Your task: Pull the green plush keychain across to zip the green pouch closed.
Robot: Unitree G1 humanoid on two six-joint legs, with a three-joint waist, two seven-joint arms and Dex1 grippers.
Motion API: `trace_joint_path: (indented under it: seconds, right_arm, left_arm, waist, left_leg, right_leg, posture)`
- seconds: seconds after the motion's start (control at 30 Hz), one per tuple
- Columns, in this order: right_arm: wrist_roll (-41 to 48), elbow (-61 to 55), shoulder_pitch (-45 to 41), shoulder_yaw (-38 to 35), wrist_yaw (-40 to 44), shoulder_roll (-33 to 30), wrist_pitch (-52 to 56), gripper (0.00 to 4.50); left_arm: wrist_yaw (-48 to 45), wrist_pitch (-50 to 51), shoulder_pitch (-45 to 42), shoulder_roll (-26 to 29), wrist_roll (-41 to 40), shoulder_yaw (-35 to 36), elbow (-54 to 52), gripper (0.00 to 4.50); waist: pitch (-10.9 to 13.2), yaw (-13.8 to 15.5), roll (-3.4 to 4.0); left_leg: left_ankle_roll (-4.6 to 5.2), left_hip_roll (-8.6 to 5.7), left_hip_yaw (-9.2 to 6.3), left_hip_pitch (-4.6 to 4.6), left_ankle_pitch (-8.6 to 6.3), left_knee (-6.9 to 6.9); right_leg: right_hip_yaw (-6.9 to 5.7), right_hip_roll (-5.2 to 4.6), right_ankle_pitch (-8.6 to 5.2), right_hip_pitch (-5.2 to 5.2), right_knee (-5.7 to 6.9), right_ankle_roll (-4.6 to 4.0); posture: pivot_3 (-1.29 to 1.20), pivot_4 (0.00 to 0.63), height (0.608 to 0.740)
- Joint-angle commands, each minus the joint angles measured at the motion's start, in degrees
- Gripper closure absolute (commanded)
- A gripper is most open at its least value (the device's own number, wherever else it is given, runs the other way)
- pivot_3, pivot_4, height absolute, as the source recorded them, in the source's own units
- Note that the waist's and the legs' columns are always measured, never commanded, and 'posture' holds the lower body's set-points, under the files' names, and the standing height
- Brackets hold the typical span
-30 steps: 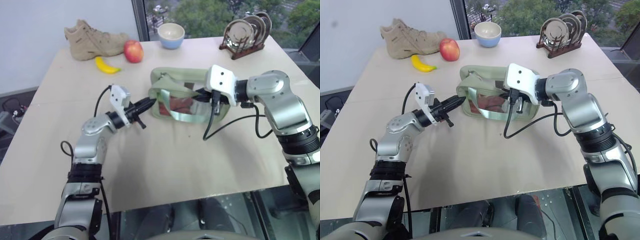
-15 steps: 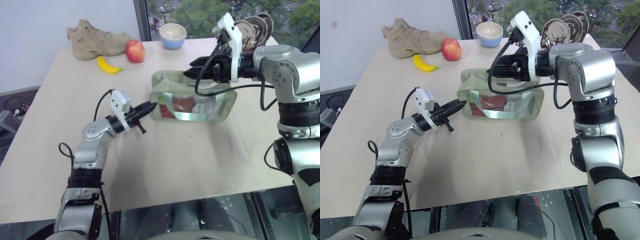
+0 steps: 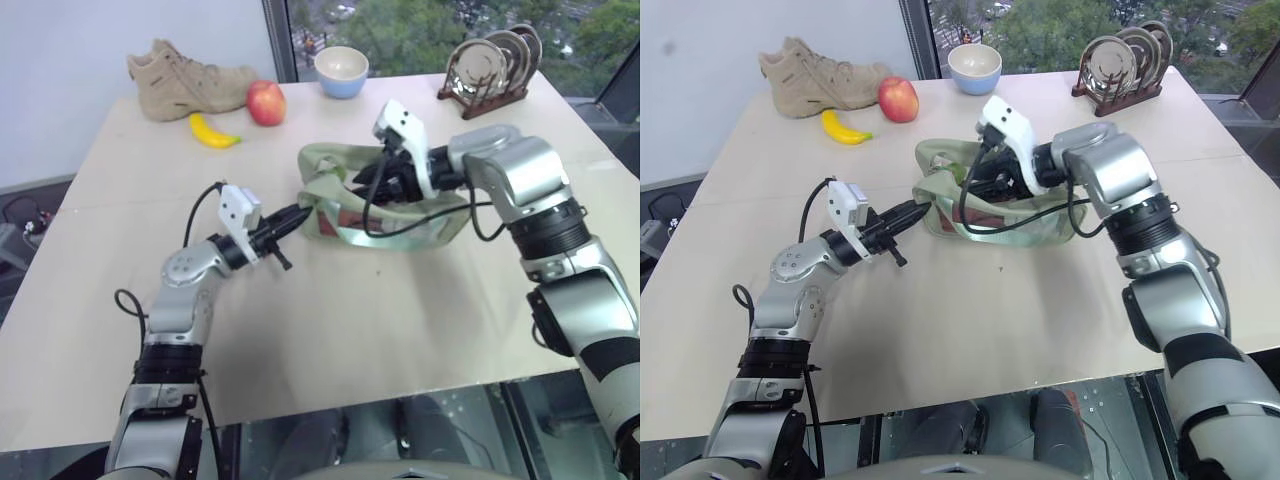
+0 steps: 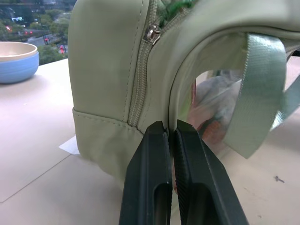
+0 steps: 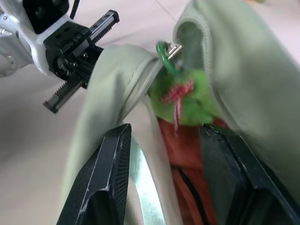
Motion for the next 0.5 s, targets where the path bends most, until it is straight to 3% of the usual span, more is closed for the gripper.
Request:
trace_joint_path:
  seconds: [0.03,0.2,0.5]
  right_arm:
    - [0.4,1.9,-1.3,-2.1,-1.1,2.8,-2.2,2.20]
    - [-0.3,4.2,-0.9,-3.6,-3.8,5.6,-7.4,2.20]
    - [10.4,6.6,-3.5,-15.0,-6.1,7.2,13.4,2.20]
  left_arm:
    - [-0.2,-1.5,-0.2,0.0,-0.5,0.7,-2.9,4.50]
    - [0.2,-1.4,1.1,0.3,-0.5,0.9,-4.2,4.50]
    - [0.7,-0.8,1.9,0.5,-0.5,1.1,-5.3,4.50]
  waist:
    - [0.0,0.0,0.00]
    - [0.0,-0.1,0.01]
    - [0.0,0.0,0.01]
  left_leg:
    - [0.00,0.00,0.00,0.00,0.00,0.00]
    - [0.00,-0.01,-0.02,0.00,0.00,-0.02]
    - [0.00,-0.02,-0.06,0.00,0.00,-0.04]
  right_leg:
    - [0.00,0.00,0.00,0.00,0.01,0.00]
    - [-0.02,0.01,0.00,0.00,0.04,0.00]
    - [-0.03,0.01,0.00,0.01,0.05,-0.01]
  posture:
    - [0.00,0.150,0.740]
    - [0.00,0.150,0.740]
    - [0.00,0.150,0.740]
